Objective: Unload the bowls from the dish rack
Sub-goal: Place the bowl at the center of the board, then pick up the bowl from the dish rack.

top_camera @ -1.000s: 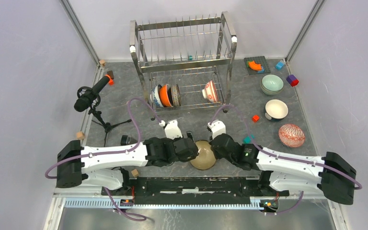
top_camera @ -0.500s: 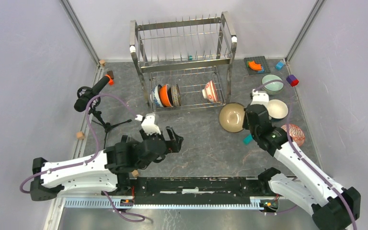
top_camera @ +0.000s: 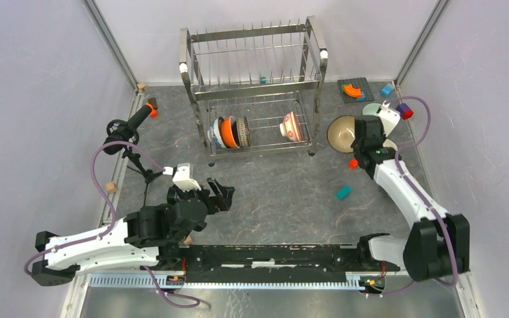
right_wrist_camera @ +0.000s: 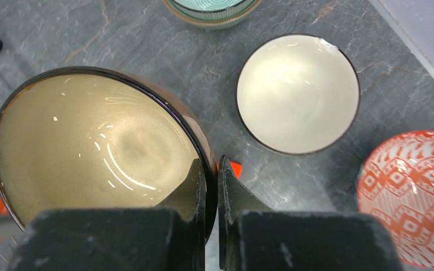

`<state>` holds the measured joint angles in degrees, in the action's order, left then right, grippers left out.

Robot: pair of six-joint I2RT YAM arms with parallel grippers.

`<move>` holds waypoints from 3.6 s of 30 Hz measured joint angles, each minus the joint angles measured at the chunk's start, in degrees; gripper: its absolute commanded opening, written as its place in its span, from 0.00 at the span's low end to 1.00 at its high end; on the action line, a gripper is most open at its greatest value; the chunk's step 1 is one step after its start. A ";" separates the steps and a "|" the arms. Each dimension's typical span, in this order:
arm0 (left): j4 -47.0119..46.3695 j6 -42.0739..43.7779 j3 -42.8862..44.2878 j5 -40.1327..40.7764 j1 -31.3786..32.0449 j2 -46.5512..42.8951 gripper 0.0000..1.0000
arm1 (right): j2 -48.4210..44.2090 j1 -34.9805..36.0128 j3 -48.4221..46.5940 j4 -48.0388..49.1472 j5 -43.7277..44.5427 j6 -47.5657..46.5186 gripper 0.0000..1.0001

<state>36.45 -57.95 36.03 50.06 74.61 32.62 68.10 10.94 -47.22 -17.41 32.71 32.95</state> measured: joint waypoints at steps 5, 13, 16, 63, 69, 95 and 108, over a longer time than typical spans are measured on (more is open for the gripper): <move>0.79 0.50 -0.35 0.00 0.00 0.37 0.96 | 7.39 -3.91 -4.55 1.86 -3.17 4.96 0.00; 3.30 1.27 1.95 -0.07 0.00 1.49 0.95 | 15.72 -8.09 -7.72 4.50 -8.31 13.68 0.00; 3.87 1.25 2.27 -0.13 0.00 1.44 0.95 | 19.50 -8.44 -9.53 4.74 -9.16 16.76 0.00; 4.52 -5.20 1.38 -1.73 0.00 4.44 0.98 | 35.89 -8.33 -18.21 9.86 -18.80 21.46 0.56; 4.50 -5.20 1.18 -2.40 0.00 3.96 1.00 | 34.29 -8.33 -20.74 8.46 -18.73 18.43 0.69; -4.46 23.41 4.02 3.93 0.00 12.33 1.00 | -28.98 24.06 19.85 30.88 -28.44 -15.65 0.72; -6.62 43.08 9.35 5.60 0.00 14.84 1.00 | -5.53 28.92 19.26 43.95 -15.74 -26.91 0.66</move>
<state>29.82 -14.87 45.39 55.66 74.61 47.46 62.57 39.86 -27.97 26.55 16.97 6.04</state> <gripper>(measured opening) 0.993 0.674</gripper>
